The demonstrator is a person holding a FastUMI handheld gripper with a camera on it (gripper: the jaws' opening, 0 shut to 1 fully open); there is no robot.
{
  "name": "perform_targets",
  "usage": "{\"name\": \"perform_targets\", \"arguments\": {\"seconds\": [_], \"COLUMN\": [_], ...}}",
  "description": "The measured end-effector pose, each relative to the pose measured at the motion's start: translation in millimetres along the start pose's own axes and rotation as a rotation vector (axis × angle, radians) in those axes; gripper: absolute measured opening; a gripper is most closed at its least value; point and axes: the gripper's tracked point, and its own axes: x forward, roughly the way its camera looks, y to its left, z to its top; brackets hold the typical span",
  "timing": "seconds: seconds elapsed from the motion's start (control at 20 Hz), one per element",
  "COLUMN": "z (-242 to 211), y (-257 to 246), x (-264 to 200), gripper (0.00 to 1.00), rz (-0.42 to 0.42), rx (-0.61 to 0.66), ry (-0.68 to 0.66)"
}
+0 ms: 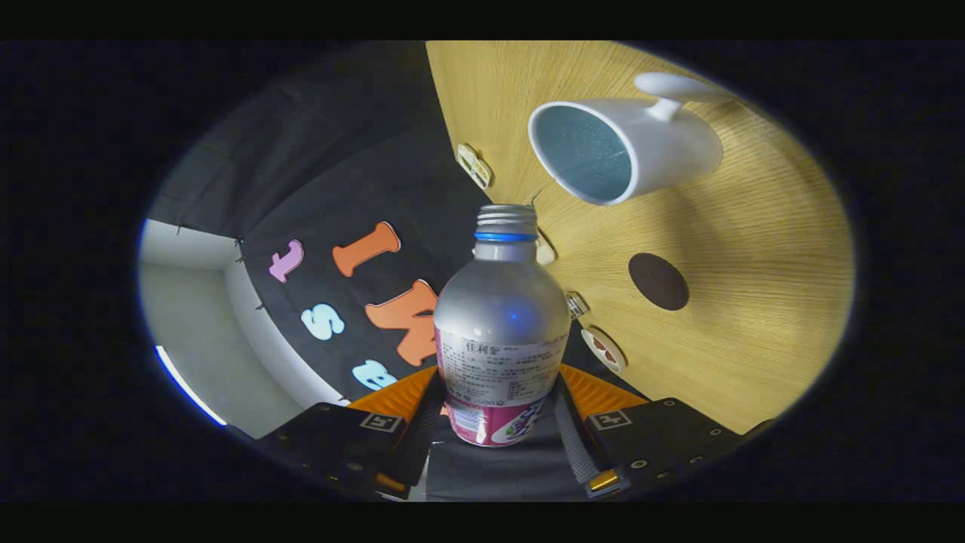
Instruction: Take the bottle from table, then pour the juice into the cup, finally place the bottle on the coaster
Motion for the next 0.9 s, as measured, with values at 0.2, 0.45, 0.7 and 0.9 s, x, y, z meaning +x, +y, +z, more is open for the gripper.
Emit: {"name": "perform_targets", "arguments": {"seconds": [0.2, 0.45, 0.7, 0.9], "z": [0.8, -0.5, 0.5, 0.3], "y": [7.4, 16.8, 21.3, 24.7], "x": [-3.3, -1.8, -1.5, -0.3], "gripper": [0.74, 0.74, 0.74, 0.74], "rz": [0.024, 0.051, 0.074, 0.095], "rx": [0.034, 0.075, 0.108, 0.136], "ry": [-0.003, -0.004, -0.008, -0.005]}}
